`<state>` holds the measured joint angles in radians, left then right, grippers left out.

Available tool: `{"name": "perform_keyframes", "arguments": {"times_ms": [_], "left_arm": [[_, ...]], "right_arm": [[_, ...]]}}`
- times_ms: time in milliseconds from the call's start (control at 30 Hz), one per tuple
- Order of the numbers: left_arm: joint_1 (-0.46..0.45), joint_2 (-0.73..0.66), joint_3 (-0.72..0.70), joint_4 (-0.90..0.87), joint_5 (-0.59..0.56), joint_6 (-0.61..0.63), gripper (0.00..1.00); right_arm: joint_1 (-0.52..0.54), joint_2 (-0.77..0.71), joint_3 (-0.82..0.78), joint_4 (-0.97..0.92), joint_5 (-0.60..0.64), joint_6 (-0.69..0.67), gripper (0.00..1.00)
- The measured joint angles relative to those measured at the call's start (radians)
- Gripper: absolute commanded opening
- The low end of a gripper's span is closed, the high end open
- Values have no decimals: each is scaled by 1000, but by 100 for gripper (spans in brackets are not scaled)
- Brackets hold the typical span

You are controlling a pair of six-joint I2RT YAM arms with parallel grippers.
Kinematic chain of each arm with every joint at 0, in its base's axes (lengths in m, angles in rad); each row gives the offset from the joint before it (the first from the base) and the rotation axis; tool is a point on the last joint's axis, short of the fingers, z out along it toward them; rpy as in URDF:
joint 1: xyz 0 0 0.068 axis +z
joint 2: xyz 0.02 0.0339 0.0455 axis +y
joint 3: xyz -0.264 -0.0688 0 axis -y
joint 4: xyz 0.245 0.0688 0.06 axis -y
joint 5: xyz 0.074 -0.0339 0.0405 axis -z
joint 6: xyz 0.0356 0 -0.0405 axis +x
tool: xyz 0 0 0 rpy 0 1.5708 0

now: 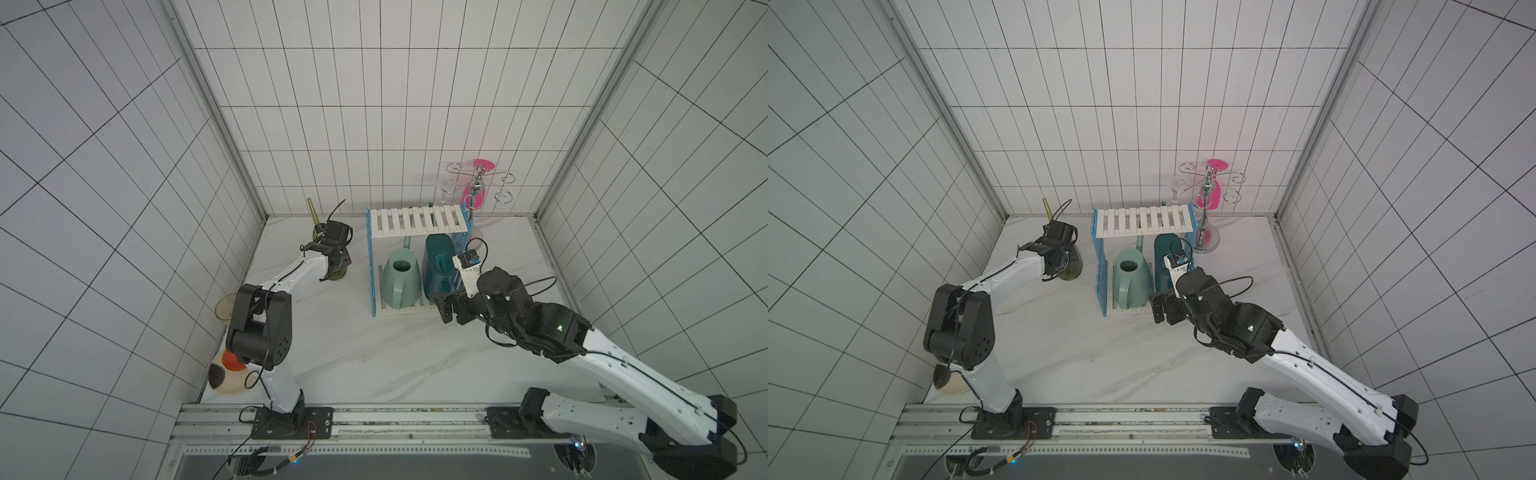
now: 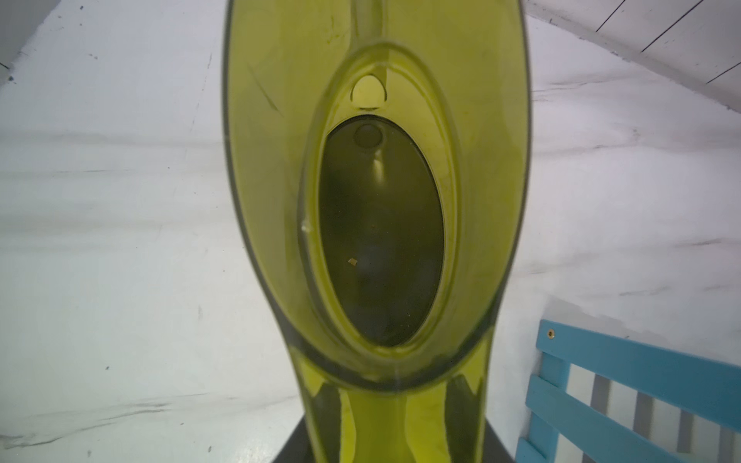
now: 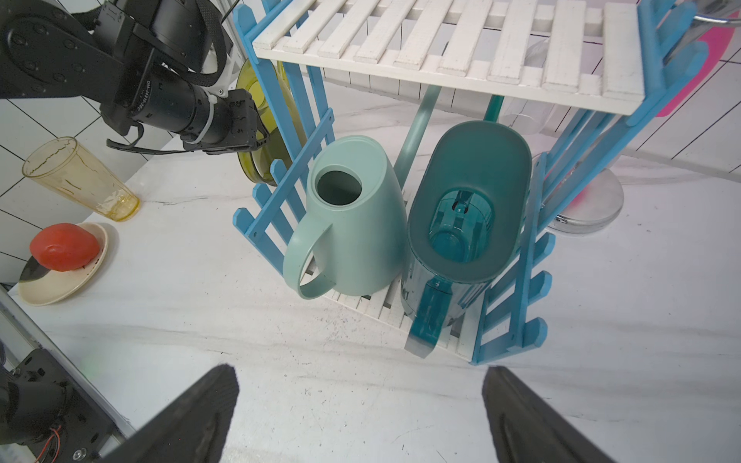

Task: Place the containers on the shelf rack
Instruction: 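Pick up a container from the center of the board.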

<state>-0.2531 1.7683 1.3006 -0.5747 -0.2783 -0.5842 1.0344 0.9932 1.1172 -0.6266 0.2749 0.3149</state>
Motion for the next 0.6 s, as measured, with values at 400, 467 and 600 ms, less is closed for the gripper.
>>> {"name": "perform_keyframes", "arguments": {"times_ms": [400, 467, 600], "left_arm": [[9, -53, 0, -55, 0, 60, 0], [12, -95, 0, -95, 0, 77, 0], [18, -180, 2, -148, 9, 105, 0]], "right_arm": [[0, -56, -32, -2, 13, 5, 99], [0, -75, -35, -6, 19, 7, 99], [0, -108, -46, -4, 27, 8, 99]]}}
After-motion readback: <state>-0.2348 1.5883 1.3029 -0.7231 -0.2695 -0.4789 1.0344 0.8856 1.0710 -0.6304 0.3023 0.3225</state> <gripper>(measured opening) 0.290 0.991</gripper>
